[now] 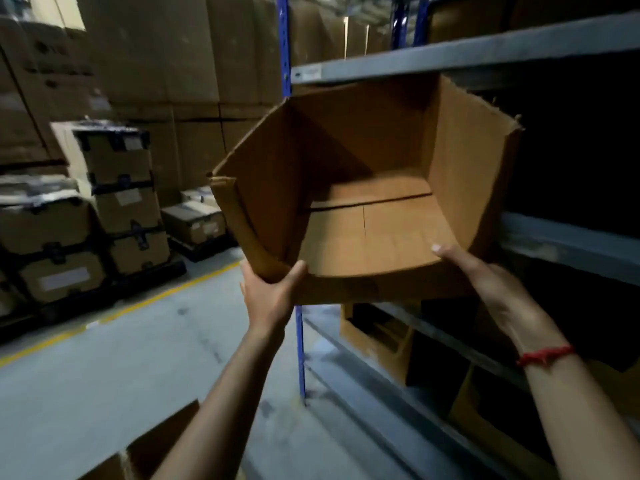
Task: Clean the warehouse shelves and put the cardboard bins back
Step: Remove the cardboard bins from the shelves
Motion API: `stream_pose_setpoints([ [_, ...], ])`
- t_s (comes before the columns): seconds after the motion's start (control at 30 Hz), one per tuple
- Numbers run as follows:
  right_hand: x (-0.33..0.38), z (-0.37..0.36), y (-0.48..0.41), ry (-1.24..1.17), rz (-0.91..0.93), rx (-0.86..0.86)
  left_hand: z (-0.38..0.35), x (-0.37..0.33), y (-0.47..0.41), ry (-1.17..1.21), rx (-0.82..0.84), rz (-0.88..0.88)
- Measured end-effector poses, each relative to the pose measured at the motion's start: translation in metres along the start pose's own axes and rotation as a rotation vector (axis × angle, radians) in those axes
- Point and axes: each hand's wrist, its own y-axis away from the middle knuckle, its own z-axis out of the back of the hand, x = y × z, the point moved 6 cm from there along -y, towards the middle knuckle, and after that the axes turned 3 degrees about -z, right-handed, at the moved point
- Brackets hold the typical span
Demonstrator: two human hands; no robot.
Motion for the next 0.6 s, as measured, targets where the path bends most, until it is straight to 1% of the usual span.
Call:
stream_pose_setpoints([
  [0.13, -0.02, -0.03, 0.018, 0.026, -0.003, 0.101, 0.039, 0.013, 0.025, -0.018, -0.031, 0.058],
  [0.23, -0.032, -0.043, 0.028, -0.029, 0.012, 0.119, 0.057, 0.021, 0.037, -0.022, 0.006, 0.091],
  [0.3, -0.04, -0.047, 0.032, -0.029, -0.002, 0.129, 0.064, 0.022, 0.045, -0.041, 0.019, 0.094],
  [0.53, -0.048, -0.059, 0.056, -0.011, -0.054, 0.17, 0.085, 0.013, 0.053, -0.091, -0.043, 0.037],
  [0.6, -0.049, -0.066, 0.065, 0.004, -0.054, 0.183, 0.094, 0.018, 0.061, -0.098, -0.055, 0.061],
])
